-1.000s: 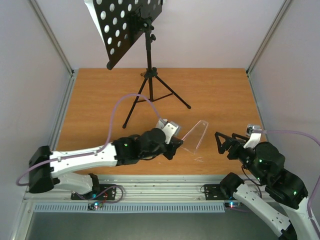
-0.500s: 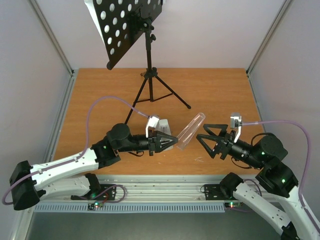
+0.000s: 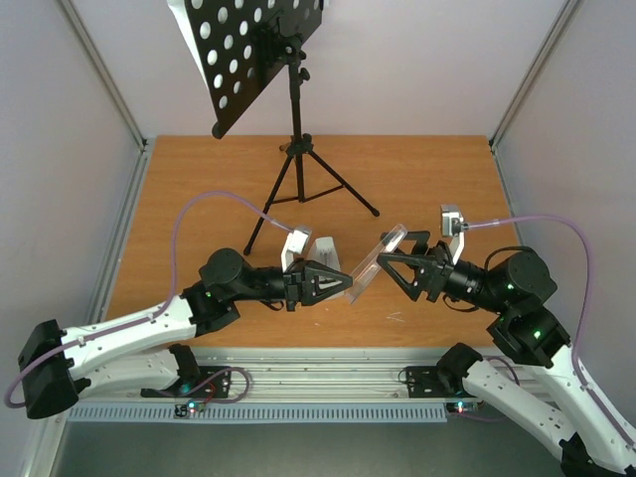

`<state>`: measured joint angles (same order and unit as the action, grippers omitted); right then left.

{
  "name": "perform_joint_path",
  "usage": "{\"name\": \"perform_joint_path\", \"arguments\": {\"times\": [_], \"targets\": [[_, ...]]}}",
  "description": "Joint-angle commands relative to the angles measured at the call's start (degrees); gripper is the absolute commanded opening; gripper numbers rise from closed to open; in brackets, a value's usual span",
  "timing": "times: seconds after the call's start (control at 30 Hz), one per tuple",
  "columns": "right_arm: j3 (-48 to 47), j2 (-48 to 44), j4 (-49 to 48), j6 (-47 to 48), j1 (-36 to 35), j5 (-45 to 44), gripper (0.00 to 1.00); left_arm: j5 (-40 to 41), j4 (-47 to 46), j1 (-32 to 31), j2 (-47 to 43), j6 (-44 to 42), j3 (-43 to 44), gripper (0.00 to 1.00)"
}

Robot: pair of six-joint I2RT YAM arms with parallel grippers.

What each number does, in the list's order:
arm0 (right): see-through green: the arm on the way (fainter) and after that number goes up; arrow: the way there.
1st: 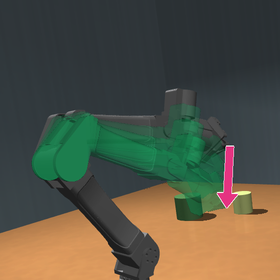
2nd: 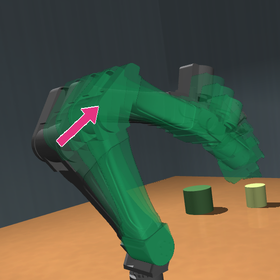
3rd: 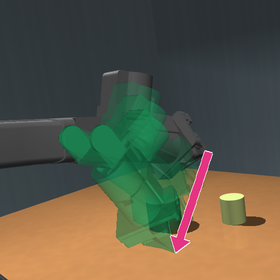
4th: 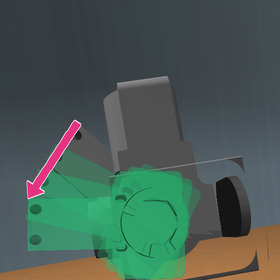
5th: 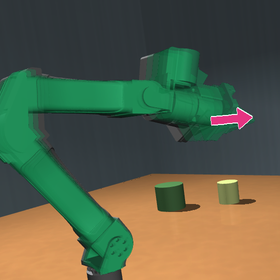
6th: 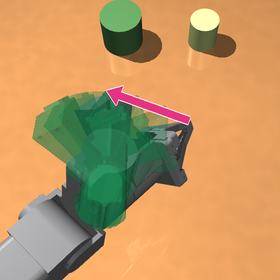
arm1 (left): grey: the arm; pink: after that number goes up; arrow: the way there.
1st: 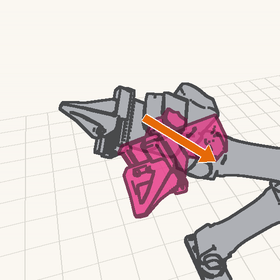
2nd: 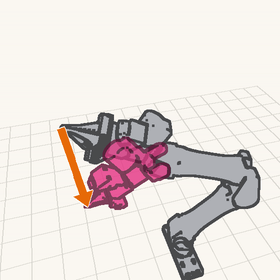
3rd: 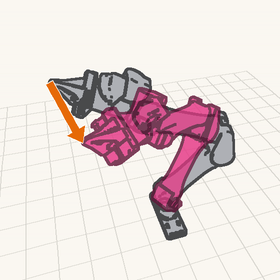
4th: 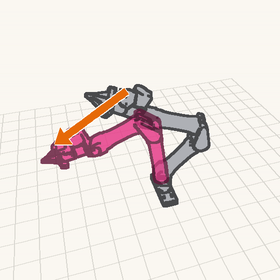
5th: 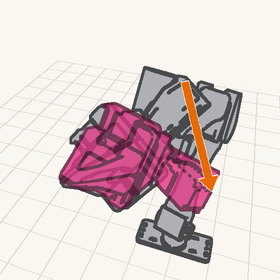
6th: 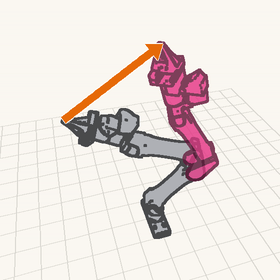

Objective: Pack up the instrument practice props
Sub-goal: Pick up the cover of the metronome from the center of the board.

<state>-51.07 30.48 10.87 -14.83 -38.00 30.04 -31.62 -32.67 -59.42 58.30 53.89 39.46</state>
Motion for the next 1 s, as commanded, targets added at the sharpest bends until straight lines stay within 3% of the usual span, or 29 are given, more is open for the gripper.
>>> {"name": "perform_joint_path", "arguments": {"times": [0.0,0.17,0.43,0.97], "targets": [[0.3,1.2,-6.2,-3.4,-0.5,2.7,0.93,-1.1,-6.4,0.3,-0.6,0.8,-0.6,0.00],[1.3,1.8,-9.4,-5.6,-0.4,4.1,0.84,-0.6,-7.2,0.3,-0.5,0.9,-0.6,0.00],[2.7,2.5,-12.6,-7.9,-0.5,5.2,0.91,-0.1,-8.6,0.3,0.1,1.0,-0.5,0.01],[3.5,3.4,-16.1,-10.6,-0.6,6.5,0.87,2.1,-9.3,0.3,0.8,0.8,-0.9,0.01]]}}
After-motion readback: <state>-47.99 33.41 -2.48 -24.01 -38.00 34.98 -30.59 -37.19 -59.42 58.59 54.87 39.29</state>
